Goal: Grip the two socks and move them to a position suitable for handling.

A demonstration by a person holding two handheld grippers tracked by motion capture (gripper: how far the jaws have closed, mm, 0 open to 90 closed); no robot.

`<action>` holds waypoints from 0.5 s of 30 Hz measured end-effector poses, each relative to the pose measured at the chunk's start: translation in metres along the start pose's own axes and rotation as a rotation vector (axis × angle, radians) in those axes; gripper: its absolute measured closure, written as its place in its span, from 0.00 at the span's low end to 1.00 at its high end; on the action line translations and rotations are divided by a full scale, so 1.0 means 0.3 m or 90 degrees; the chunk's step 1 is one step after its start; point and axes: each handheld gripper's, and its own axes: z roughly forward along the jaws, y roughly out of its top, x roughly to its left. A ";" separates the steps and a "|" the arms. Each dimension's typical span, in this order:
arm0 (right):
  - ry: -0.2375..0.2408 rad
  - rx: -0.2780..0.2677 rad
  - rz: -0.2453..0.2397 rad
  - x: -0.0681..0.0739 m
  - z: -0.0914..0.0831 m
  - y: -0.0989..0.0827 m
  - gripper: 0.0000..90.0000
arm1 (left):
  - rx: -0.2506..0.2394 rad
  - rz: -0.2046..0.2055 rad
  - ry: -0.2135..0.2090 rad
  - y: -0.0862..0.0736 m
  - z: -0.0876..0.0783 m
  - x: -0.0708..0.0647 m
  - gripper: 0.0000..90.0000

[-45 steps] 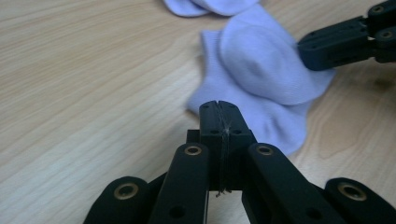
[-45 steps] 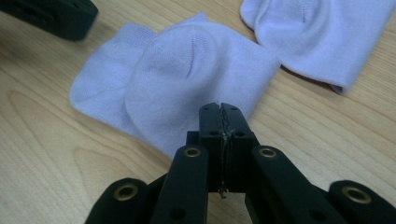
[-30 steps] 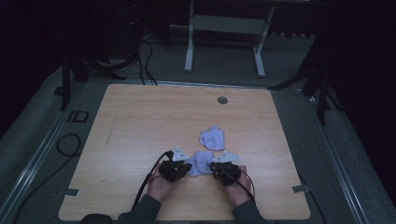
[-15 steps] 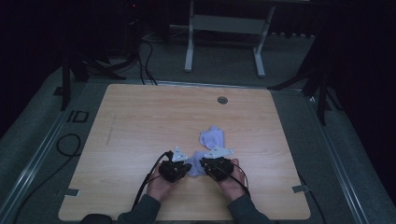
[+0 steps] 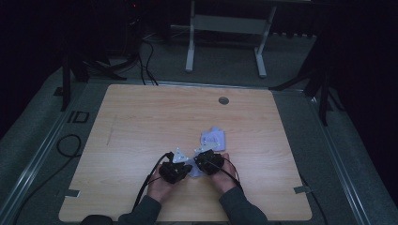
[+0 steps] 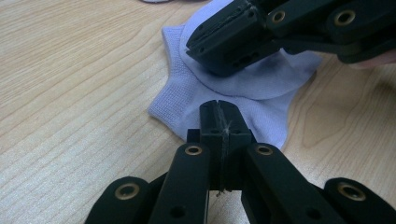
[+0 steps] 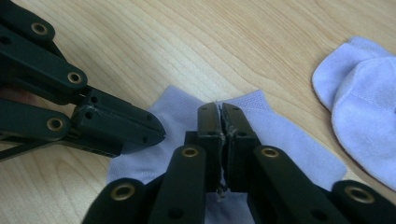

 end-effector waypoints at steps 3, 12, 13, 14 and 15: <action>0.004 -0.011 0.002 -0.004 -0.015 0.002 0.98 | -0.002 -0.002 0.000 0.000 0.001 0.000 1.00; 0.022 -0.045 0.036 -0.039 -0.093 -0.015 0.98 | -0.002 -0.003 -0.001 0.000 0.001 0.000 1.00; 0.027 -0.048 0.041 -0.048 -0.100 -0.021 0.98 | -0.002 -0.005 -0.002 0.000 0.001 0.000 1.00; 0.025 -0.047 0.047 -0.056 -0.105 -0.028 0.98 | -0.002 -0.007 -0.002 0.000 0.001 -0.001 1.00; 0.022 -0.049 0.051 -0.064 -0.111 -0.035 0.98 | -0.002 -0.007 -0.002 0.000 0.001 -0.001 1.00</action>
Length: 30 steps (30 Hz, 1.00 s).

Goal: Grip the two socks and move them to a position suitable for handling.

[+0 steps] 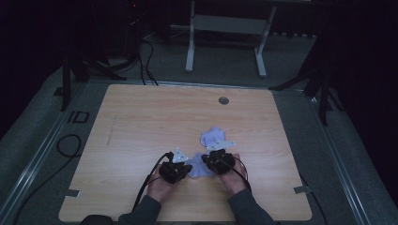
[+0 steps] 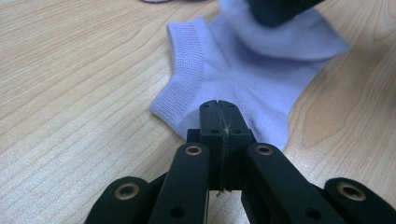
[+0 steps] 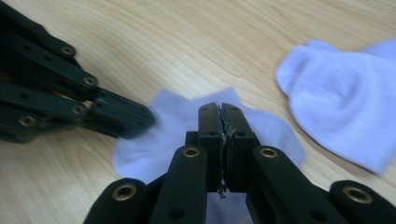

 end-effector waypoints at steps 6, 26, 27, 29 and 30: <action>-0.010 -0.005 0.026 -0.044 -0.039 -0.040 0.98 | 0.001 0.001 -0.002 0.000 0.000 0.002 1.00; -0.043 -0.007 0.076 -0.145 -0.138 -0.157 0.97 | 0.000 0.000 -0.002 -0.001 0.000 0.003 1.00; -0.045 -0.007 0.078 -0.150 -0.143 -0.162 0.97 | 0.000 0.001 -0.002 -0.001 0.000 0.003 1.00; -0.047 -0.005 0.084 -0.159 -0.152 -0.176 0.97 | 0.001 0.001 -0.003 -0.001 -0.001 0.003 1.00; -0.049 -0.002 0.087 -0.162 -0.156 -0.184 0.97 | 0.001 0.001 -0.003 -0.001 -0.001 0.003 1.00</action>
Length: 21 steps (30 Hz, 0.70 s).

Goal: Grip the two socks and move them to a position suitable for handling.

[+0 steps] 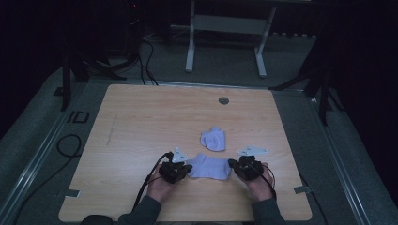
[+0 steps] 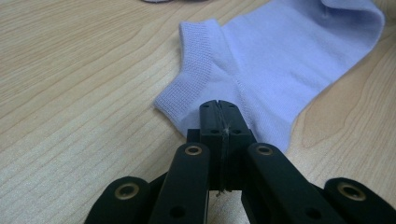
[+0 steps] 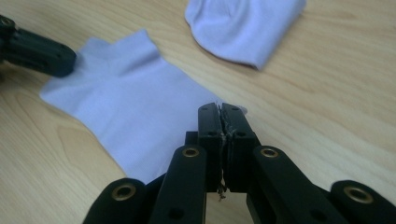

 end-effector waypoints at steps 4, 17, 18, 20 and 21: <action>-0.002 0.009 0.009 -0.014 -0.014 -0.031 0.97 | 0.000 0.001 0.000 0.000 0.000 0.000 1.00; -0.032 -0.013 0.030 -0.050 -0.080 -0.046 0.95 | 0.000 -0.003 0.000 -0.002 -0.001 0.001 1.00; -0.030 -0.017 0.025 -0.046 -0.084 -0.037 0.95 | -0.001 -0.004 0.000 -0.002 -0.002 0.001 1.00; -0.028 -0.024 0.014 -0.038 -0.086 -0.018 0.94 | -0.001 -0.005 0.000 -0.004 -0.004 0.001 1.00; -0.026 -0.026 0.009 -0.034 -0.084 -0.008 0.93 | -0.002 -0.009 0.000 -0.004 -0.004 0.001 1.00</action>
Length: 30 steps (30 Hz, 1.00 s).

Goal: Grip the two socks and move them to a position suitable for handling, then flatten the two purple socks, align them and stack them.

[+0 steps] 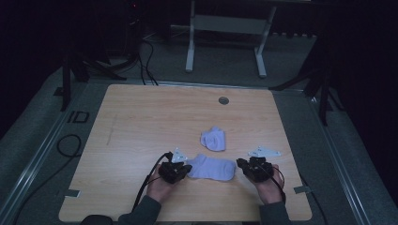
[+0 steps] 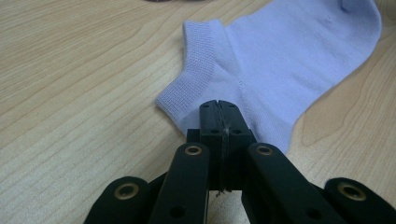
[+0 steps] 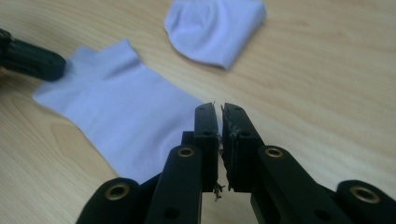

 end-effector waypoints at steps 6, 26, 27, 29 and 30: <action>0.013 -0.009 -0.026 0.029 0.028 0.064 0.90 | 0.001 -0.007 0.000 -0.008 -0.010 0.004 0.99; 0.038 0.011 -0.072 0.096 0.179 0.202 0.90 | -0.001 -0.018 0.001 -0.024 -0.025 0.002 0.97; 0.038 0.015 -0.074 0.096 0.188 0.208 0.90 | -0.001 -0.018 0.002 -0.024 -0.025 0.002 0.96; 0.037 0.023 -0.077 0.096 0.204 0.219 0.90 | -0.001 -0.017 0.002 -0.023 -0.025 0.002 0.96; 0.036 0.026 -0.080 0.096 0.213 0.225 0.90 | 0.000 -0.015 0.001 -0.023 -0.025 0.003 0.96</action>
